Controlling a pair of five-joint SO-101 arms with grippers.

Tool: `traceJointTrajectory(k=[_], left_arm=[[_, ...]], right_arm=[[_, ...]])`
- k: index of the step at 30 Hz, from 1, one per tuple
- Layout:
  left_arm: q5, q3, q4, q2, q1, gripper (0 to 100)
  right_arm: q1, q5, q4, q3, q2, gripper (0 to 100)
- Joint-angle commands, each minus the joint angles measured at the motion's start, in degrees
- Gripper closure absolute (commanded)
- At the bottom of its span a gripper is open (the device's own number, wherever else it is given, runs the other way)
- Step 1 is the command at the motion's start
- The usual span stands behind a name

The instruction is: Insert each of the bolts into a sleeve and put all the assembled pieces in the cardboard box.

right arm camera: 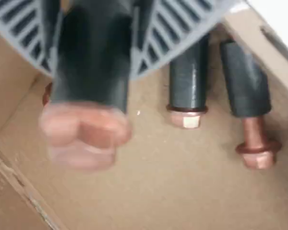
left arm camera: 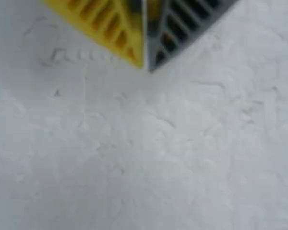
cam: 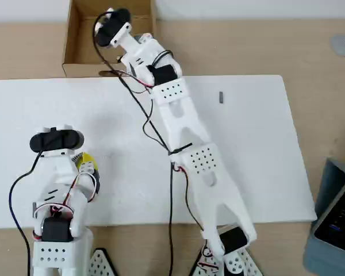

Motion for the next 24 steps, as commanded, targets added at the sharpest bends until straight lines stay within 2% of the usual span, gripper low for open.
traceJointTrajectory(k=[1, 5, 19, 24], left_arm=[[-0.09, 0.7, 0.09, -0.48, -0.53, 100], [-0.18, 0.7, 0.09, -0.48, -0.53, 100], [-0.18, 0.7, 0.09, -0.48, -0.53, 100], [-0.18, 0.7, 0.09, -0.48, -0.53, 100]], right_arm=[[-1.19, 1.32, 1.76, -5.14, -1.36, 92.2], [-1.19, 1.23, 3.34, -5.32, -1.45, 83.8], [-1.27, 1.23, 3.52, -8.57, -1.45, 89.2], [-1.19, 1.23, 9.67, -12.88, -1.63, 95.6]])
